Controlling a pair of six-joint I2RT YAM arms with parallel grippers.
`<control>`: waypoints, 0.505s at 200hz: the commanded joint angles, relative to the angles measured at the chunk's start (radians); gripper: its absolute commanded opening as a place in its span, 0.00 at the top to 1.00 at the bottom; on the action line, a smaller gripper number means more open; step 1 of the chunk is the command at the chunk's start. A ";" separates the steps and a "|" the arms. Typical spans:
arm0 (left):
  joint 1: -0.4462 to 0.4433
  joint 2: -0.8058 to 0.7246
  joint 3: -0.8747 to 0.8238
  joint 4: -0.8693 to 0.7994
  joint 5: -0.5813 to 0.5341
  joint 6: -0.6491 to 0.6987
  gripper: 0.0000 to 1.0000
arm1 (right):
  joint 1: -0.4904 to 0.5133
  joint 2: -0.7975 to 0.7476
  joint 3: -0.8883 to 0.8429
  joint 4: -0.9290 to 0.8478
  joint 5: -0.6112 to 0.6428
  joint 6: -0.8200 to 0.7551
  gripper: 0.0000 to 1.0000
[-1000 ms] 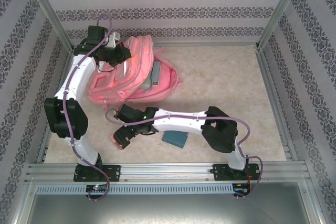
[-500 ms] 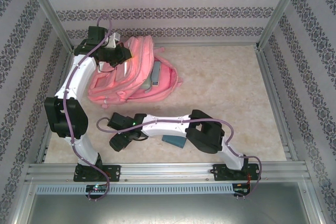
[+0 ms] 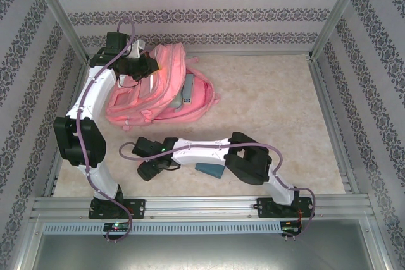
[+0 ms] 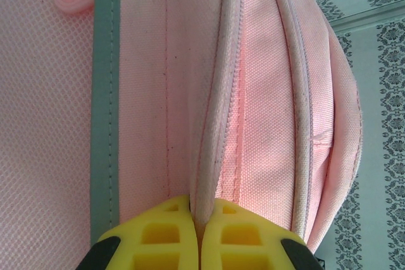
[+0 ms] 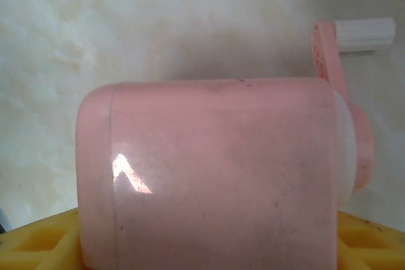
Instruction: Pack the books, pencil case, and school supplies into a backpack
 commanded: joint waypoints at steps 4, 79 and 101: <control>0.024 -0.021 -0.001 0.055 -0.003 -0.003 1.00 | -0.030 -0.132 -0.061 0.003 0.059 0.033 0.39; 0.024 -0.044 -0.013 0.066 0.015 -0.017 1.00 | -0.228 -0.403 -0.303 0.006 0.142 0.044 0.40; 0.023 -0.055 -0.033 0.069 0.017 -0.020 1.00 | -0.326 -0.452 -0.333 0.015 0.142 0.027 0.39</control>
